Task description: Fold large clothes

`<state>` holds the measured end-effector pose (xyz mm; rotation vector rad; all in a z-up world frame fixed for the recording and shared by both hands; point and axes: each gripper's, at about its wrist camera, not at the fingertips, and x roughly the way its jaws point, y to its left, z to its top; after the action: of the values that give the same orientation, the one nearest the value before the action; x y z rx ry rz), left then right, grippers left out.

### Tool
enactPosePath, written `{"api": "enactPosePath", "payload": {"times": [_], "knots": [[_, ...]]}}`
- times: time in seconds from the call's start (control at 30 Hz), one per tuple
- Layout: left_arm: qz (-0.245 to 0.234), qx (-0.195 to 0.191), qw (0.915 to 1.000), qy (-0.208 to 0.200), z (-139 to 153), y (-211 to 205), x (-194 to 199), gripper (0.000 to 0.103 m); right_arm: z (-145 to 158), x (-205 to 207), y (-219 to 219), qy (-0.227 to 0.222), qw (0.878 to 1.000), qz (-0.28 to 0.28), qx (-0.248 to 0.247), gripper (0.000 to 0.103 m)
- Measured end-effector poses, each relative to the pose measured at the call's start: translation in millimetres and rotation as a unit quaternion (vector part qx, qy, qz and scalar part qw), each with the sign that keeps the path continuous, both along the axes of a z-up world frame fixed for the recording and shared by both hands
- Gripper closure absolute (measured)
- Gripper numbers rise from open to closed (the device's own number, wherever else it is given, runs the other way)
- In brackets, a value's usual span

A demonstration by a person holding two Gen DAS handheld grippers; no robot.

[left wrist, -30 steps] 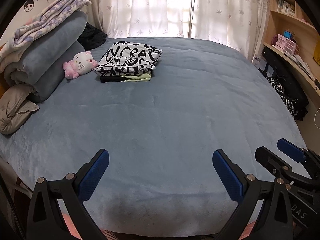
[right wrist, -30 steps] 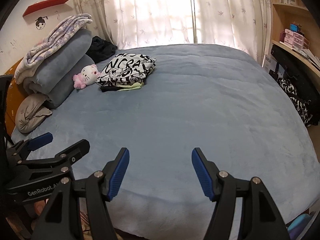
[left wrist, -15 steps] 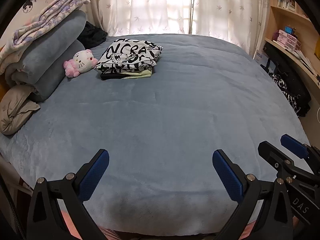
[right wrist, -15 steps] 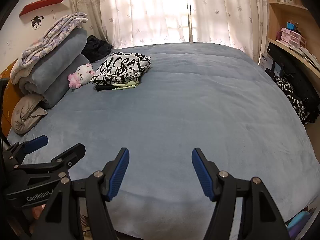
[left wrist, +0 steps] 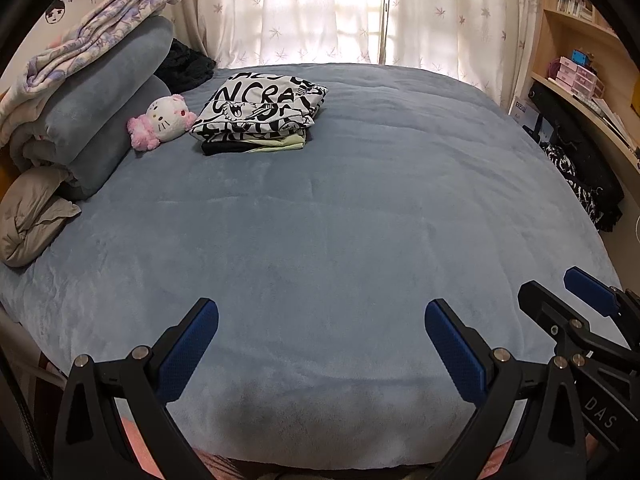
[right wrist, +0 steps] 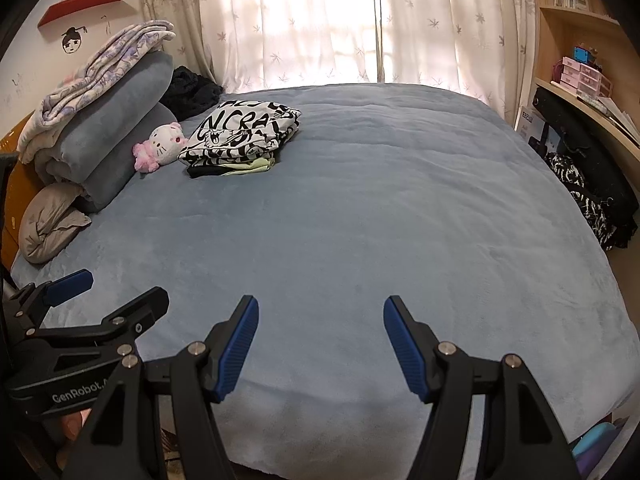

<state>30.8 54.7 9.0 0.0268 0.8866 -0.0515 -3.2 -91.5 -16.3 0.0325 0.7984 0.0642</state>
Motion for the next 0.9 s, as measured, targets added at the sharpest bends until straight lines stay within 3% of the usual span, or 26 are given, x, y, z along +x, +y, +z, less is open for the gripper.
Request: {"api": "enactPosePath", "payload": {"times": [0.9], "knots": [[0.000, 0.002, 0.9999, 0.011, -5.3, 3.4, 0.4, 0.002, -5.5, 1.3, -6.7, 0.008, 1.000, -0.004, 0.000, 0.038]]}}
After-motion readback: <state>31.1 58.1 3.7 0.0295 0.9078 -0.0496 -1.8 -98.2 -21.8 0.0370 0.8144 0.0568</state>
